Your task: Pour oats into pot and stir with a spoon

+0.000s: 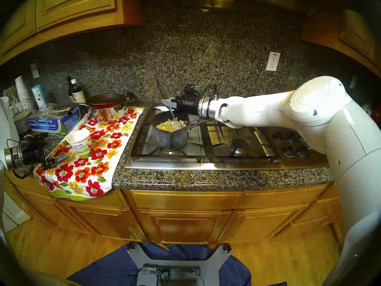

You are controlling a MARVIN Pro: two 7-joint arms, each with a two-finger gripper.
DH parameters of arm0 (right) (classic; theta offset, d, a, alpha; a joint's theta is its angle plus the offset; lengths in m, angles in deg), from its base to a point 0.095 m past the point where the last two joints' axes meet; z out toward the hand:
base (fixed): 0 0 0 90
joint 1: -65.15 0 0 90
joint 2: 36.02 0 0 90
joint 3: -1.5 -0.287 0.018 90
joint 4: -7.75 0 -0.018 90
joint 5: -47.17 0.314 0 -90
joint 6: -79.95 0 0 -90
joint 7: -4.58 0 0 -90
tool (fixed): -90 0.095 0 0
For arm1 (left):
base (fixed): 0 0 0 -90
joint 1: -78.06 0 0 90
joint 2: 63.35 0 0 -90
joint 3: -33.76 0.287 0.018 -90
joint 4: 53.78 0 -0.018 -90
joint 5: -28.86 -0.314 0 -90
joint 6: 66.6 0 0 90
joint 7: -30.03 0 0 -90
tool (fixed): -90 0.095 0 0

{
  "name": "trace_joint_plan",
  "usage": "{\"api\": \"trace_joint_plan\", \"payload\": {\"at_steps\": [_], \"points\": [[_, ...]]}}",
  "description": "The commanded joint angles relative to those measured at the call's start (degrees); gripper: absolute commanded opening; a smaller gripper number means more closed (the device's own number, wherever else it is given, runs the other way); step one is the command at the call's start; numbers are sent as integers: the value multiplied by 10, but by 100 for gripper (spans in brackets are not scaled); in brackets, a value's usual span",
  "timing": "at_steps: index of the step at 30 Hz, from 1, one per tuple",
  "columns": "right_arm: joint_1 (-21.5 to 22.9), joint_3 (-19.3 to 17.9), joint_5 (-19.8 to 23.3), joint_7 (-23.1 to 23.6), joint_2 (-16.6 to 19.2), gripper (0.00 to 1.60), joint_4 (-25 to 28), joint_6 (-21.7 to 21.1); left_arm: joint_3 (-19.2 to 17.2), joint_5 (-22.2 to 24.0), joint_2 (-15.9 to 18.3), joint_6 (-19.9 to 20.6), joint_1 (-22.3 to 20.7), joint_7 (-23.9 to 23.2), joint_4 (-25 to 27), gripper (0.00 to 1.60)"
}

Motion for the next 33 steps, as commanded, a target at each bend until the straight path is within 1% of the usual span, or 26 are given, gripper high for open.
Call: {"api": "trace_joint_plan", "payload": {"at_steps": [1,7,19,20,21,23,25,26,27,28,29,33], "points": [[6,-7,5,8,-7,0,-36,-16,-13,8,8,1,-10,0,8,160],[-2,-3,3,16,-13,0,-53,-31,-13,8,8,1,-10,0,8,160],[-1,1,2,23,-5,0,-49,-39,-13,8,8,1,-10,0,8,160],[0,1,2,24,-4,6,-48,-39,-13,8,8,1,-10,0,8,160],[2,1,2,24,-2,22,-45,-39,-13,8,8,1,-10,0,8,160],[7,1,2,27,3,60,-36,-38,-13,8,8,1,-10,0,8,160],[9,0,3,28,5,78,-31,-37,-13,8,8,1,-10,0,8,160],[11,0,2,28,7,119,-27,-36,-13,8,8,1,-10,0,8,160],[13,0,2,28,9,142,-23,-36,-13,8,8,1,-10,0,8,160],[14,1,2,28,10,156,-20,-35,-13,8,8,1,-10,0,8,160],[15,1,2,28,12,160,-16,-35,-13,8,8,1,-10,0,8,160],[23,2,0,28,18,160,1,-30,-13,8,8,1,-10,0,8,160]]}}
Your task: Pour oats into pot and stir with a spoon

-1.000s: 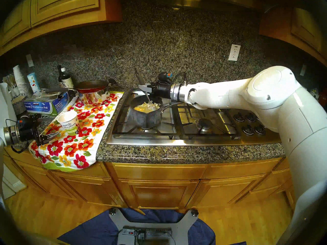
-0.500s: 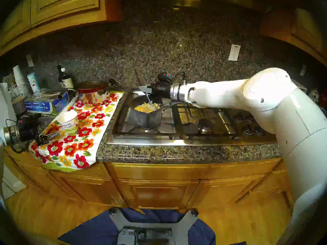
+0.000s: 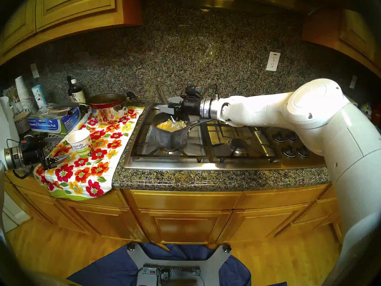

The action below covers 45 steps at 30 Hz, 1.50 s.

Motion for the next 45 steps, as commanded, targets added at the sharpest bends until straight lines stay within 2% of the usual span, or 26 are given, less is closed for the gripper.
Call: {"api": "trace_joint_plan", "payload": {"at_steps": [1,28,45], "points": [[29,0,-3,-2,19,160,20,9,-13,8,8,1,-10,0,8,160],[76,3,0,-6,48,160,56,6,-12,7,8,0,-10,1,8,160],[91,4,12,-18,89,160,70,0,-12,7,8,0,-10,1,8,160]]}}
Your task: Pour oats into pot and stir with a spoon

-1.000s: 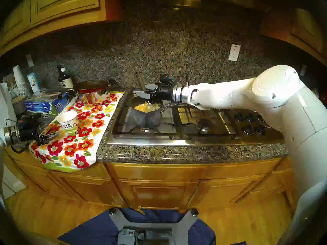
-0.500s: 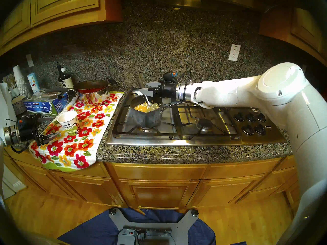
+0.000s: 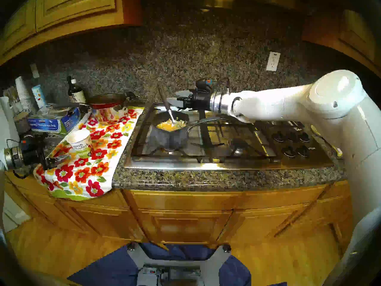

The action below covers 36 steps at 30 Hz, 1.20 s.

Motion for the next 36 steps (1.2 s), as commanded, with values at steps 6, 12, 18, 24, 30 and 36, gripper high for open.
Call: {"api": "trace_joint_plan", "payload": {"at_steps": [6,12,18,24,30,36], "points": [[32,-14,22,-10,47,160,4,1,-12,7,8,0,-10,0,8,160],[29,-22,34,-10,62,160,10,10,-12,8,8,0,-10,0,8,160],[31,-24,38,-12,74,160,17,15,-12,8,8,0,-10,0,8,160],[34,-25,41,-12,85,160,18,18,-12,8,8,0,-10,0,8,160],[37,-29,47,-6,98,160,19,21,-12,7,8,0,-10,0,8,160],[43,-31,50,0,110,160,26,22,-12,7,8,0,-10,0,8,160]]}}
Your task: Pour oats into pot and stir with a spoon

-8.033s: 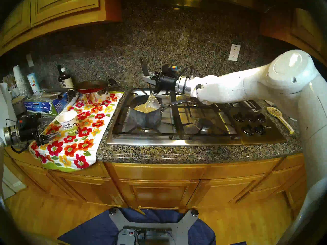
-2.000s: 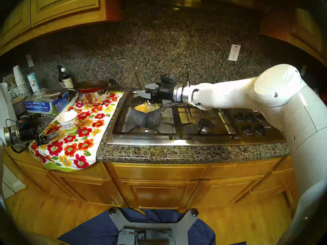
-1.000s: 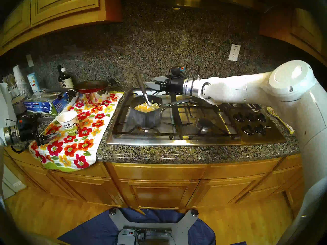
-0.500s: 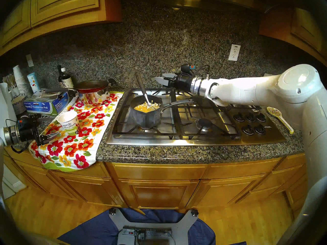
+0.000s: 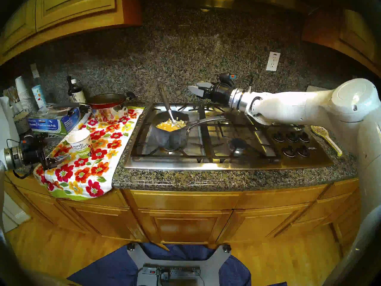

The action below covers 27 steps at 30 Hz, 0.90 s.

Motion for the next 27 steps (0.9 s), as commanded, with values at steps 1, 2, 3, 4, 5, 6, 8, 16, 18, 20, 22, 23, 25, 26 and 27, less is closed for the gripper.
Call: {"api": "trace_joint_plan", "payload": {"at_steps": [1,2,3,4,5,6,8,16,18,20,22,23,25,26,27], "points": [[34,-17,10,6,22,160,4,6,-12,7,8,0,-10,0,8,160],[36,-17,10,8,24,160,7,6,-12,7,8,0,-10,0,8,160],[37,-17,10,9,26,160,9,6,-12,7,8,0,-10,0,8,160],[39,-16,9,10,28,160,12,7,-12,8,8,0,-10,0,8,160],[41,-16,9,11,30,160,16,8,-12,8,8,0,-10,0,8,160],[42,-16,9,11,33,160,19,9,-12,7,8,0,-10,0,8,160],[48,-14,8,8,38,160,27,12,-12,7,8,0,-10,0,8,160],[59,-2,2,-27,35,160,36,24,-12,7,8,0,-10,0,8,160],[61,0,0,-33,36,160,41,26,-12,7,8,0,-10,0,8,160],[64,2,-1,-39,36,160,45,28,-12,8,8,0,-10,0,8,160],[66,4,-2,-42,37,160,48,29,-12,8,8,0,-10,0,8,160],[67,5,-2,-44,37,160,50,30,-12,8,8,0,-10,0,8,160],[69,6,-3,-47,38,160,53,31,-12,8,8,0,-10,0,8,160],[69,7,-3,-49,38,160,54,32,-12,8,8,1,-10,0,8,160],[70,8,-3,-50,38,160,55,32,-12,8,8,1,-10,0,8,160]]}}
